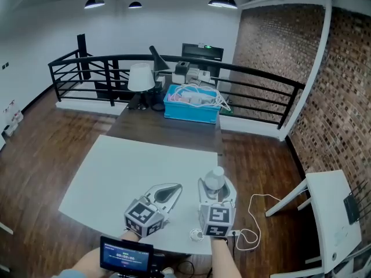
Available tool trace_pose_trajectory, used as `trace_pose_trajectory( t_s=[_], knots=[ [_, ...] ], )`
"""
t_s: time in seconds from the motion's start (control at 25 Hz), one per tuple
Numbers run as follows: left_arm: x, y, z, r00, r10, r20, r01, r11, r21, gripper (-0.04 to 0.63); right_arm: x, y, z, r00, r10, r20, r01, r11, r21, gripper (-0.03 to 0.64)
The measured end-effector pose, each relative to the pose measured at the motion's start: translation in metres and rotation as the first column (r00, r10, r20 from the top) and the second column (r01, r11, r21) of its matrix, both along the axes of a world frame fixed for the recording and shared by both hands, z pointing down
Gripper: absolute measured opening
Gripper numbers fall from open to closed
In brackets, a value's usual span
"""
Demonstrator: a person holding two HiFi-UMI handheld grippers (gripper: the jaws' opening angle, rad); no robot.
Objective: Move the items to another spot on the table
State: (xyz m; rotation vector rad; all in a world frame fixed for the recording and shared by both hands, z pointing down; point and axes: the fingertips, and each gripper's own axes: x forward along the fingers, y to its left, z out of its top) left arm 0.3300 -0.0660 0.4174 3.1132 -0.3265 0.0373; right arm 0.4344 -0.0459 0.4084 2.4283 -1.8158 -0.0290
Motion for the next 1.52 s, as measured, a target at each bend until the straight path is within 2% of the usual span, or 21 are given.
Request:
trace_pose_trajectory(
  t_s=[0.16, 0.36, 0.68, 0.92, 1.24, 1.44, 1.52],
  knots=[
    [-0.004, -0.001, -0.001, 1.000, -0.010, 0.002, 0.010, 1.000, -0.002, 0.014, -0.008, 0.000, -0.006, 1.000, -0.013, -0.001, 0.013, 1.000, 0.004, 0.288],
    [-0.019, -0.011, -0.004, 0.998, -0.064, 0.000, 0.064, 0.998, -0.006, 0.014, -0.025, -0.011, -0.009, 0.998, -0.067, -0.001, 0.067, 0.998, 0.022, 0.288],
    [-0.062, -0.032, -0.015, 0.991, -0.132, 0.005, 0.132, 0.991, -0.028, 0.014, -0.087, -0.047, -0.023, 0.983, -0.183, 0.026, 0.182, 0.983, 0.025, 0.288],
    [-0.115, -0.068, -0.008, 0.984, -0.180, 0.001, 0.180, 0.984, 0.005, 0.014, -0.140, -0.086, -0.021, 0.970, -0.244, 0.000, 0.244, 0.969, 0.032, 0.288],
    [-0.200, -0.122, -0.011, 0.971, -0.240, -0.006, 0.239, 0.971, -0.027, 0.014, -0.233, -0.147, -0.021, 0.951, -0.309, 0.017, 0.308, 0.949, 0.069, 0.289],
    [-0.248, -0.161, -0.007, 0.961, -0.277, -0.002, 0.277, 0.961, -0.014, 0.014, -0.285, -0.182, -0.016, 0.935, -0.353, 0.014, 0.353, 0.935, 0.022, 0.290],
    [-0.266, -0.177, -0.004, 0.956, -0.293, -0.001, 0.293, 0.956, -0.010, 0.014, -0.302, -0.198, -0.014, 0.930, -0.368, 0.017, 0.367, 0.929, 0.034, 0.290]
  ],
)
